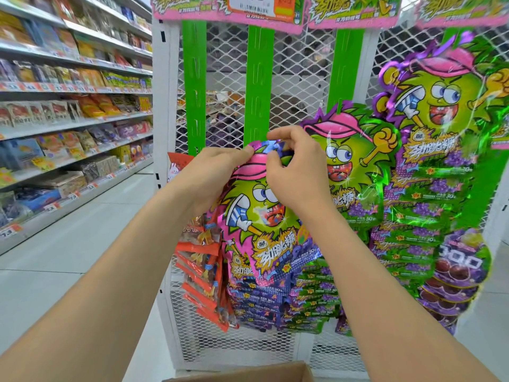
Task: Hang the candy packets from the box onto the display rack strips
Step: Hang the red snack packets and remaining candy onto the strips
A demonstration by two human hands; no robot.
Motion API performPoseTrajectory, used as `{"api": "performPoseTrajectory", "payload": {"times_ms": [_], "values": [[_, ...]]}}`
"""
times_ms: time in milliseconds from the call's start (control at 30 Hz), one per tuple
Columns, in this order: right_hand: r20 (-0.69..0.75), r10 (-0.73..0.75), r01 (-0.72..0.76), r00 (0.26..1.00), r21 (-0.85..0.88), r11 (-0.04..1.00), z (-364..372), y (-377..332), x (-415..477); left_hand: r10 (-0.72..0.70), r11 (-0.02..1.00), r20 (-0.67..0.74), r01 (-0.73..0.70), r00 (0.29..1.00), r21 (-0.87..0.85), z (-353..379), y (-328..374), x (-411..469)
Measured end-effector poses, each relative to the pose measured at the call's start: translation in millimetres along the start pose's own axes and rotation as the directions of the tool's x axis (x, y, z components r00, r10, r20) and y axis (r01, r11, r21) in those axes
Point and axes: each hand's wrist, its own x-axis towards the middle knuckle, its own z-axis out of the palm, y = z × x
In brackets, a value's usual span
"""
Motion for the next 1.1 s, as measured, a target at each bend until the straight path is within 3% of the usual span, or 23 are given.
{"api": "performPoseTrajectory", "payload": {"times_ms": [167,367,433,533,633,733,833,867,933,967,1000,1033,1067,1100], "values": [[0.027,0.076,-0.075,0.997,-0.045,0.996,1.4,0.9,1.7,0.011,1.000,-0.015,-0.010,1.000,0.026,0.1,-1.6,1.7],[0.047,-0.053,0.057,0.998,-0.102,0.993,1.4,12.3,-14.1,0.088,0.983,-0.053,-0.079,0.995,0.163,-2.2,-10.4,3.0],[0.089,-0.073,0.083,0.993,-0.114,0.990,1.4,21.1,-21.0,0.238,0.911,-0.098,-0.187,0.966,0.367,-0.7,-17.4,3.2],[0.113,-0.058,0.075,0.992,-0.149,0.986,4.2,34.8,-31.2,0.501,0.700,-0.123,-0.317,0.857,0.640,6.8,-31.5,-1.9],[0.043,-0.120,0.127,0.992,-0.235,0.964,6.3,40.7,-41.3,0.676,0.523,-0.056,-0.425,0.735,0.739,14.5,-54.6,-3.8],[-0.051,-0.219,0.191,0.974,-0.321,0.927,4.0,38.0,-65.6,0.776,0.392,-0.048,-0.421,0.629,0.818,18.6,-79.0,-12.0],[0.009,-0.240,0.237,0.971,-0.199,0.951,5.8,50.0,-120.7,0.865,0.253,0.015,-0.461,0.501,0.851,23.4,-118.7,-35.2],[0.076,-0.201,0.210,0.977,-0.139,0.968,8.0,56.5,-144.7,0.860,0.247,0.035,-0.475,0.509,0.845,25.0,-140.0,-46.4],[0.270,-0.007,0.041,0.963,-0.120,0.992,17.3,81.6,-197.0,0.776,0.285,0.098,-0.485,0.623,0.826,26.4,-190.3,-70.5],[0.393,0.144,-0.089,0.908,-0.155,0.984,24.2,101.4,-225.7,0.670,0.336,0.137,-0.463,0.729,0.820,26.8,-217.2,-83.6],[0.529,0.307,-0.214,0.791,-0.231,0.949,31.1,121.7,-253.4,0.511,0.414,0.169,-0.414,0.843,0.811,26.3,-246.2,-95.1],[0.640,0.452,-0.311,0.621,-0.328,0.892,37.2,140.5,-278.2,0.316,0.488,0.202,-0.342,0.927,0.803,24.9,-274.1,-104.9],[0.719,0.549,-0.350,0.426,-0.429,0.833,41.5,156.0,-302.0,0.104,0.531,0.244,-0.261,0.964,0.806,23.4,-302.5,-111.6],[0.759,0.599,-0.341,0.256,-0.509,0.791,46.5,174.4,-328.6,-0.087,0.545,0.290,-0.198,0.953,0.815,22.5,-328.6,-117.5]]}}
